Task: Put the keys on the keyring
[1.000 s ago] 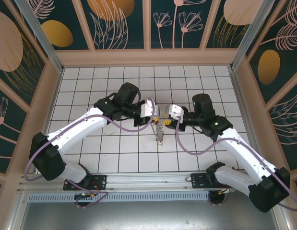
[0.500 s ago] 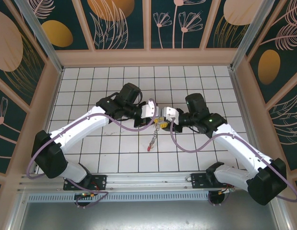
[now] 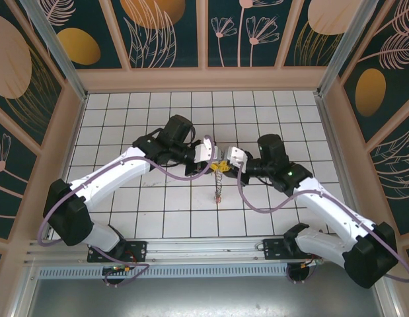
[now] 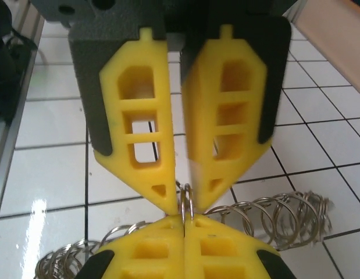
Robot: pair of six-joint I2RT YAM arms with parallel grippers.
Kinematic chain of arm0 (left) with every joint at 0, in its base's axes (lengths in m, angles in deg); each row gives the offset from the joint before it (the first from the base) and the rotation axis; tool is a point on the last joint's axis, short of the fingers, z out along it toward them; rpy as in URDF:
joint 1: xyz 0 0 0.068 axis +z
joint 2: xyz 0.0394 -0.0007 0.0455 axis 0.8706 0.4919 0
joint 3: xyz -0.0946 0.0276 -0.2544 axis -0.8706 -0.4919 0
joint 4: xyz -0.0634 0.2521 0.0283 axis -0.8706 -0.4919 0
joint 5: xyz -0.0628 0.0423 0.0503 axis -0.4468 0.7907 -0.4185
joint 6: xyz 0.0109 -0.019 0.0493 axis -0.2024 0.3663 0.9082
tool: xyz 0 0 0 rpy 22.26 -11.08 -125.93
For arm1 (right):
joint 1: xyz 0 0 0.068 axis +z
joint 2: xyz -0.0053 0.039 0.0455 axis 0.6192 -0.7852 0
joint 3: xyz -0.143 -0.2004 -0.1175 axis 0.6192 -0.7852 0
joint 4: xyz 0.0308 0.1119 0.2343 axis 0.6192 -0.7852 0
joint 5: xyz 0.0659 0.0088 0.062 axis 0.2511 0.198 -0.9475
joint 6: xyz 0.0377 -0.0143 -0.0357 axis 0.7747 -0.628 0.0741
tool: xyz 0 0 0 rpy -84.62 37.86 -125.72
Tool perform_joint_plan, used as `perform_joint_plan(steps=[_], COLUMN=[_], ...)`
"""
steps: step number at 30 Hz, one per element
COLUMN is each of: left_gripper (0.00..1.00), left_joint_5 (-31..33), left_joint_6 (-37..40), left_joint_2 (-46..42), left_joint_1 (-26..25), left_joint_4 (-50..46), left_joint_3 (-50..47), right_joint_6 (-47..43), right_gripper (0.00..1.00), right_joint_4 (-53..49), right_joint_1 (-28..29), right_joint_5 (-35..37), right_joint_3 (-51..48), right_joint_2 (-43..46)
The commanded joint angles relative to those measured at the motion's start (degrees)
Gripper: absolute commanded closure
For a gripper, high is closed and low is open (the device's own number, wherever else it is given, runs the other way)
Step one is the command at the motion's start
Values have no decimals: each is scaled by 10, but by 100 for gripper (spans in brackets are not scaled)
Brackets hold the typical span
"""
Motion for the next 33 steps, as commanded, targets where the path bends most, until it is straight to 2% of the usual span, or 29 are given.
perform_joint_plan(steps=[1, 3, 5, 8, 12, 15, 19, 21, 24, 26, 30, 33], left_gripper=[75, 70, 69, 70, 76, 79, 90, 90, 77, 73, 73, 80], left_joint_5=[-22, -33, -39, -56, -74, -77, -60, -51, -50, -49, -57, -71], left_joint_6=[-25, -27, -28, -29, -52, -76, -91, -90, -90, -95, -103, -101], left_joint_2=[-32, -40, -36, -23, -28, -44, -65, -73, -84, -89, -82, -74], left_joint_1=[-3, -3, -3, -3, -2, -3, -3, -3, -3, -3, -3, -3], left_joint_4=[69, 93, 100, 92, 128, 170, 194, 193, 200, 206, 208, 204], left_joint_3=[-40, -58, -55, -41, -45, -60, -68, -71, -83, -90, -86, -81], right_joint_6=[101, 140, 177, 223, 245, 240, 192, 171, 167, 174, 192, 202], right_gripper=[100, 100, 100, 100, 100, 100, 100, 100, 100, 100, 100, 100], right_joint_4=[155, 209, 269, 339, 380, 370, 301, 268, 260, 272, 311, 335], right_joint_1=[6, 6, 6, 7, 9, 10, 9, 9, 10, 10, 10, 10], right_joint_5=[-24, -24, -21, -15, -12, -14, -9, -6, -12, -16, -20, -21], right_joint_3=[-39, -67, -96, -128, -150, -150, -137, -128, -126, -128, -140, -145], right_joint_2=[45, 64, 84, 102, 109, 108, 107, 106, 104, 101, 94, 89])
